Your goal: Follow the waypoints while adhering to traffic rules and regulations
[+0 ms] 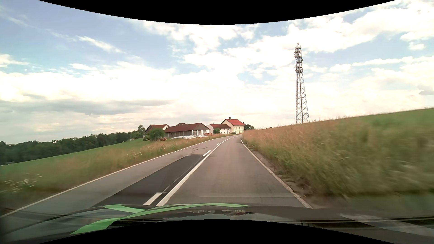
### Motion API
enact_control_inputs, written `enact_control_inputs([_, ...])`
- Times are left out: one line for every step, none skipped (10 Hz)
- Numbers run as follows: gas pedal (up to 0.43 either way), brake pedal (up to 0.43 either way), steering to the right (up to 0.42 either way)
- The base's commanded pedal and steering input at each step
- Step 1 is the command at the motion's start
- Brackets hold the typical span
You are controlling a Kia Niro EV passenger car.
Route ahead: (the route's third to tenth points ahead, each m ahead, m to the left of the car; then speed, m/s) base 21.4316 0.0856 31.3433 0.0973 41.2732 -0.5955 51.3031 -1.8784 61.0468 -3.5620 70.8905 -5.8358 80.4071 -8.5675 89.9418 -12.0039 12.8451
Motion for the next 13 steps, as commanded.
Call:
enact_control_inputs([0.157,0.000,-0.001])
enact_control_inputs([0.157,0.000,-0.001])
enact_control_inputs([0.157,0.000,-0.001])
enact_control_inputs([0.157,0.000,-0.001])
enact_control_inputs([0.157,0.000,-0.001])
enact_control_inputs([0.157,0.000,-0.001])
enact_control_inputs([0.169,0.000,-0.001])
enact_control_inputs([0.177,0.000,-0.001])
enact_control_inputs([0.189,0.000,-0.001])
enact_control_inputs([0.177,0.000,0.001])
enact_control_inputs([0.177,0.000,0.003])
enact_control_inputs([0.177,0.000,0.004])
enact_control_inputs([0.177,0.000,0.004])
